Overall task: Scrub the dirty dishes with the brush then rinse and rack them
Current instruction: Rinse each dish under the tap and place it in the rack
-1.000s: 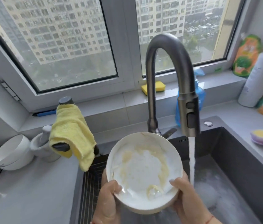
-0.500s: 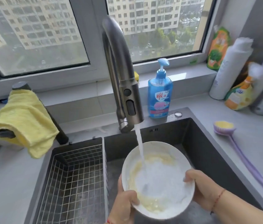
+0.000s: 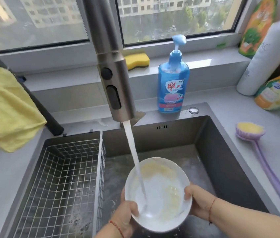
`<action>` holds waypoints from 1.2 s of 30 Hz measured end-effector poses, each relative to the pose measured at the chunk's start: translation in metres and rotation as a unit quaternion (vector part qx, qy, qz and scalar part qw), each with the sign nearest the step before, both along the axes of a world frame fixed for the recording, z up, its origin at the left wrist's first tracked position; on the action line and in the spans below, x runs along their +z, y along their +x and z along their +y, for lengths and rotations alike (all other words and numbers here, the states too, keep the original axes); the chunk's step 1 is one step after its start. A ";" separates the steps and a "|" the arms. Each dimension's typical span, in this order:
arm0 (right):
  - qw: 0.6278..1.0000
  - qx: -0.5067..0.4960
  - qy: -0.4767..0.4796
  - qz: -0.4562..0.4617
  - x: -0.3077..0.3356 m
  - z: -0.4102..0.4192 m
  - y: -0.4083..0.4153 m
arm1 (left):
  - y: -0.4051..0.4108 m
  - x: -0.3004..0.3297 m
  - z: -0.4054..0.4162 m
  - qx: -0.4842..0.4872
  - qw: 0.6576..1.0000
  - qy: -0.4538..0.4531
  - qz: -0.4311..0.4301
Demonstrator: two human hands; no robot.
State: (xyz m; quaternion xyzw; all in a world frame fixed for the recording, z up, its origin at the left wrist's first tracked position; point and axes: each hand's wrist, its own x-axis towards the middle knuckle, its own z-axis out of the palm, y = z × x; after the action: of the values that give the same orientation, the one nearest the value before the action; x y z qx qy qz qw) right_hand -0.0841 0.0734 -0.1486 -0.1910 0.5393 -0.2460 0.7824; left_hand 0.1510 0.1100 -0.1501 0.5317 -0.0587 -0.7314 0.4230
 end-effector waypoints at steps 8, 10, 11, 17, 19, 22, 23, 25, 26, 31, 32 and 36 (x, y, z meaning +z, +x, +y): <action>1.000 -0.004 0.030 0.001 -0.030 0.003 -0.003 | -0.005 -0.023 -0.001 -0.021 0.998 0.061 0.004; 0.999 -0.006 0.034 0.020 -0.034 0.001 -0.003 | -0.005 -0.026 -0.002 -0.030 0.997 0.070 0.000; 0.999 -0.008 0.033 0.026 -0.036 0.000 -0.003 | -0.005 -0.027 -0.002 -0.035 0.996 0.077 0.000; 0.998 -0.021 0.050 0.015 -0.048 -0.002 -0.005 | -0.004 -0.041 -0.001 -0.054 0.994 0.095 -0.026; 0.999 -0.009 0.050 0.014 -0.050 -0.004 -0.006 | -0.004 -0.041 -0.004 -0.056 0.993 0.095 -0.042; 0.998 0.004 0.061 0.014 -0.044 -0.005 -0.005 | -0.006 -0.038 -0.007 -0.055 0.992 0.097 -0.054; 0.997 0.016 0.067 0.020 -0.041 -0.005 -0.005 | -0.008 -0.036 -0.007 -0.058 0.991 0.101 -0.063; 0.994 0.048 0.067 0.070 -0.033 -0.007 -0.003 | -0.009 -0.030 -0.007 -0.074 0.988 0.103 -0.090; 0.989 0.072 0.055 0.118 -0.027 -0.009 -0.002 | -0.008 -0.026 -0.008 -0.092 0.984 0.099 -0.112; 0.787 0.334 -0.103 0.509 -0.003 -0.019 -0.005 | 0.003 -0.017 -0.004 -0.298 0.820 0.078 -0.483; 0.730 0.366 -0.136 0.561 0.000 -0.019 -0.005 | 0.005 -0.013 -0.003 -0.357 0.748 0.063 -0.556; 0.663 0.394 -0.158 0.616 0.006 -0.022 0.004 | 0.000 -0.002 -0.006 -0.434 0.643 0.032 -0.631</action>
State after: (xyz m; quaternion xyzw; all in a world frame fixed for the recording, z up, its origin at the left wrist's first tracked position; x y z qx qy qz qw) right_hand -0.0802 0.0514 -0.1421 -0.6148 0.7255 0.1780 0.2530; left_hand 0.1511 0.1039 -0.1526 0.7913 -0.5116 -0.3199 -0.0994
